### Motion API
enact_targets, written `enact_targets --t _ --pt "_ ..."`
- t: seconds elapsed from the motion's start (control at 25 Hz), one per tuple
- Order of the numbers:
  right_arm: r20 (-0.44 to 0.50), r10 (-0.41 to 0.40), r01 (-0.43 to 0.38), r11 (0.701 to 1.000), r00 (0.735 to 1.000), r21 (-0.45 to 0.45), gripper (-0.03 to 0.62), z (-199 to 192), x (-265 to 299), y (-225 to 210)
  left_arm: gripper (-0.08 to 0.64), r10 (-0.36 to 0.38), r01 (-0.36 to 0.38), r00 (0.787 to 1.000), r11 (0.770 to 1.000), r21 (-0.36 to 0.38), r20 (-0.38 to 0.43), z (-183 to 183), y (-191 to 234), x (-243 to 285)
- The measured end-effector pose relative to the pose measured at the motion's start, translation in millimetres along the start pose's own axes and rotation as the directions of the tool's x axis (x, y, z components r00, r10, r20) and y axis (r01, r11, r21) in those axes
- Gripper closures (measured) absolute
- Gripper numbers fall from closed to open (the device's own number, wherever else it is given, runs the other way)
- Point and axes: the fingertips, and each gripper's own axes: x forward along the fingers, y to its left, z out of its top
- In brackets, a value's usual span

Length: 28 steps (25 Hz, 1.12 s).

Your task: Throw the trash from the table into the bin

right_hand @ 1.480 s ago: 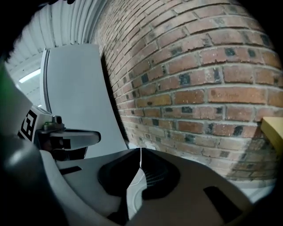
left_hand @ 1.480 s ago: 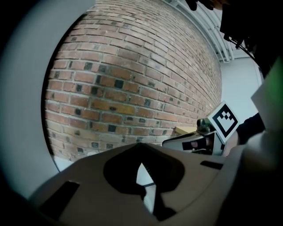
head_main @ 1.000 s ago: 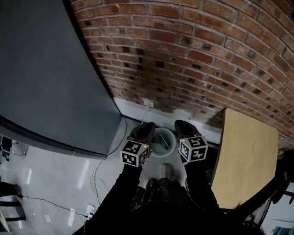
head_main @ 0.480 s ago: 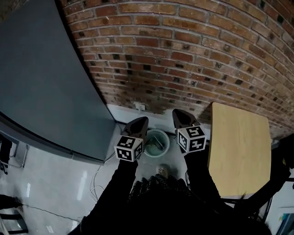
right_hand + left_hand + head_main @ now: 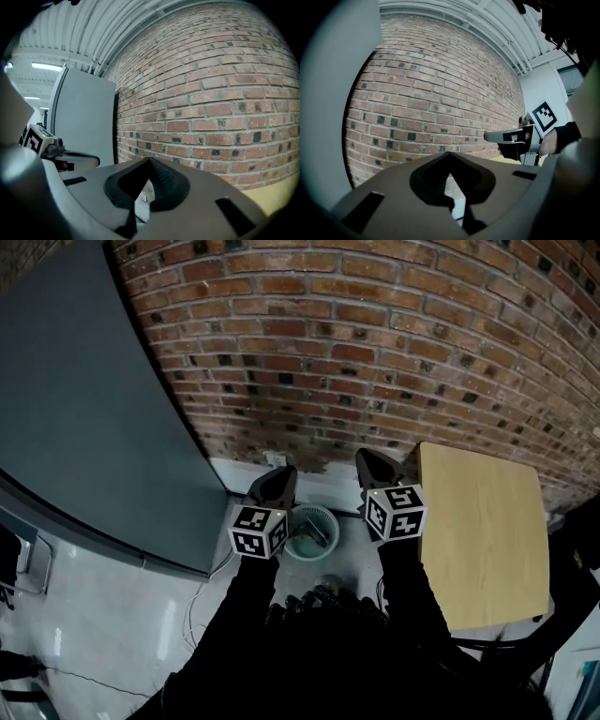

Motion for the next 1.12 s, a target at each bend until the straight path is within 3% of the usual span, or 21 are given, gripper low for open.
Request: enact_targets --t 0.4,1.12 --pt "0.021 -0.011 0.010 1.000 1.000 0.010 0.583 7 -10 -8 0.555 0.003 -0.002 0.999 1.000 -0.015 0.047 16 -3 3" --pt "-0.002 -0.011 0.011 1.000 1.000 -0.006 0.583 2 -2 -4 0.555 -0.019 0.019 0.999 1.000 -0.003 0.030 9 -1 2"
